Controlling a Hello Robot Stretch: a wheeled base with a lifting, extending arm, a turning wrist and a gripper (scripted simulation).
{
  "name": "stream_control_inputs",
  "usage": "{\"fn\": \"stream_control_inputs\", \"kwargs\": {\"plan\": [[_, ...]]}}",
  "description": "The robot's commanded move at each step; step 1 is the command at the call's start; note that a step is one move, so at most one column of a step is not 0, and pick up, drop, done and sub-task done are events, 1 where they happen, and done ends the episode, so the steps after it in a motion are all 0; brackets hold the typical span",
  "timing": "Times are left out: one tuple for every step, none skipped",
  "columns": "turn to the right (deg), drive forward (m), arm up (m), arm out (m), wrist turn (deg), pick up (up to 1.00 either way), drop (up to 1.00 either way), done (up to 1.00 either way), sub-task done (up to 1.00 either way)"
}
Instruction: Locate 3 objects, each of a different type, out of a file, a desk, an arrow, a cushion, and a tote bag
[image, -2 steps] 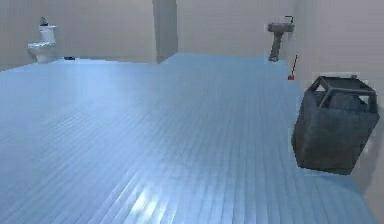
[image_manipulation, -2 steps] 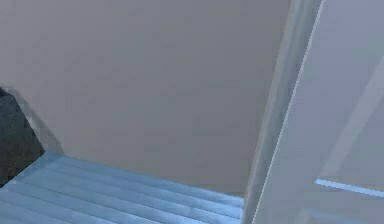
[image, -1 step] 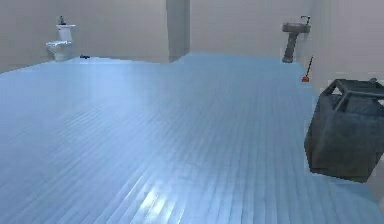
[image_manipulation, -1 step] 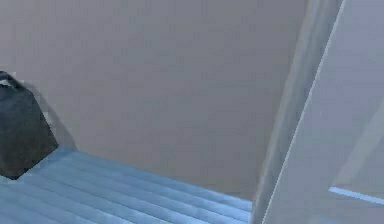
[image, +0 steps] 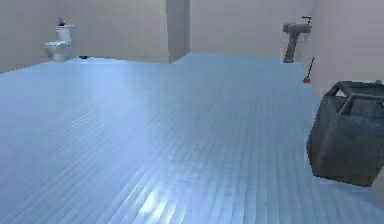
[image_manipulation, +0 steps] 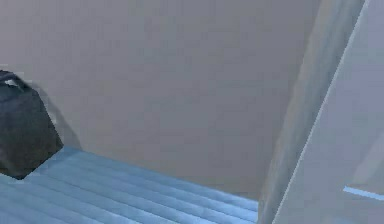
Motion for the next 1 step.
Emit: {"fn": "stream_control_inputs", "kwargs": {"plan": [[-45.0,0.0,0.0,0.0,0.0,0.0,0.0,0.0,0.0]]}}
